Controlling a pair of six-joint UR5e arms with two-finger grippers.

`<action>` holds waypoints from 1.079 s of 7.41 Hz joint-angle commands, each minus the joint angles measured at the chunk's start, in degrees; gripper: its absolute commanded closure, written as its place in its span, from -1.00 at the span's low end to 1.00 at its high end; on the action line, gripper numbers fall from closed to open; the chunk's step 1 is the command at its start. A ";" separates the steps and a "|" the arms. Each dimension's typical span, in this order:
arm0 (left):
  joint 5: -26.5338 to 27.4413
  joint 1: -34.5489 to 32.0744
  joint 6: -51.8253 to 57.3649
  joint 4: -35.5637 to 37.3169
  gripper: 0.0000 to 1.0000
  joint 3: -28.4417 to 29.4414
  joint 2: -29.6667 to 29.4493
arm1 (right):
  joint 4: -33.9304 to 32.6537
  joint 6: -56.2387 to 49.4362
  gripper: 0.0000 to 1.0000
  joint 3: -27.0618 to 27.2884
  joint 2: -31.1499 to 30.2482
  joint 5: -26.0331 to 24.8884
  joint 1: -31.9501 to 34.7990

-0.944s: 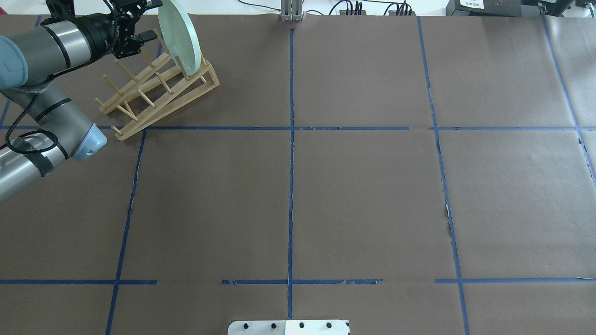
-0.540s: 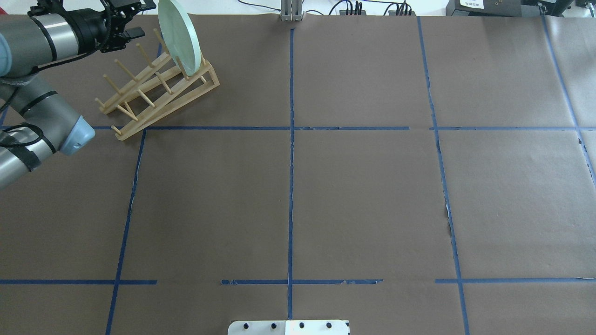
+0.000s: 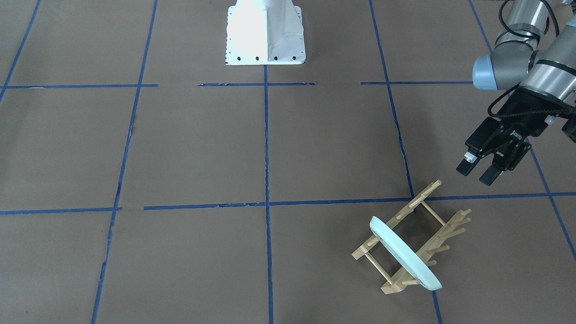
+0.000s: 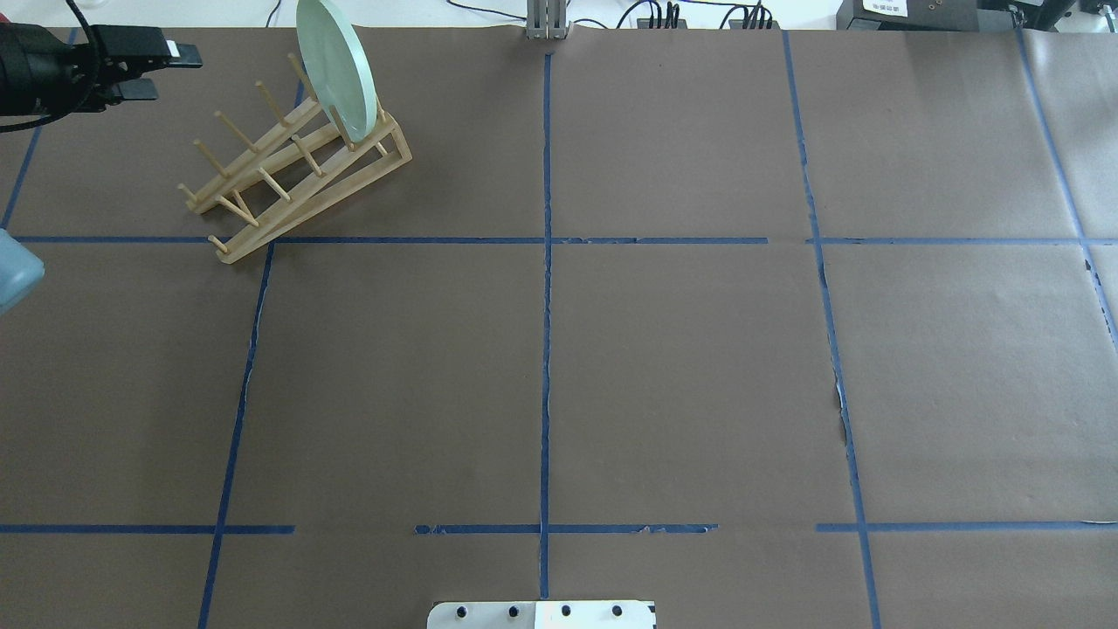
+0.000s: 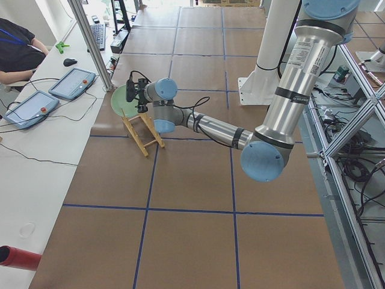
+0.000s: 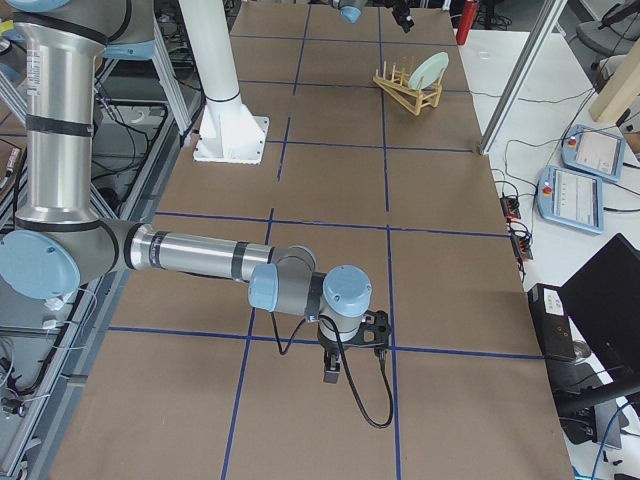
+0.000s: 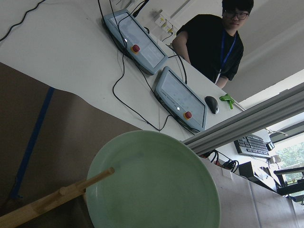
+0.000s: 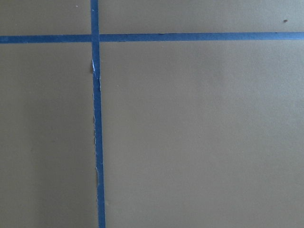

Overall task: Place plate on rack
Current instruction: 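Open the left gripper and withdraw it away from the rack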

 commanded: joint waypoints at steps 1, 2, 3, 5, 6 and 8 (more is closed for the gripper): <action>0.04 -0.19 15.17 9.05 -1.00 -4.93 4.53 | 0.00 0.02 -1.00 0.00 0.00 0.00 -0.02; 0.04 -0.28 21.60 12.74 -1.00 -6.86 6.81 | 0.00 0.02 -1.00 0.00 0.00 0.00 -0.02; 0.04 -0.89 26.36 15.65 -1.00 -7.57 8.31 | 0.00 0.02 -1.00 0.00 0.00 0.00 -0.02; -0.57 -2.56 40.58 23.89 -1.00 -7.76 11.22 | 0.00 0.02 -1.00 0.00 0.00 0.00 0.06; -0.57 -2.74 48.05 30.47 -1.00 -7.67 10.96 | 0.00 0.02 -1.00 0.00 0.00 0.00 -0.02; -1.01 -10.16 62.29 39.54 -1.00 -6.62 10.70 | 0.00 0.02 -1.00 0.00 0.00 0.00 -0.02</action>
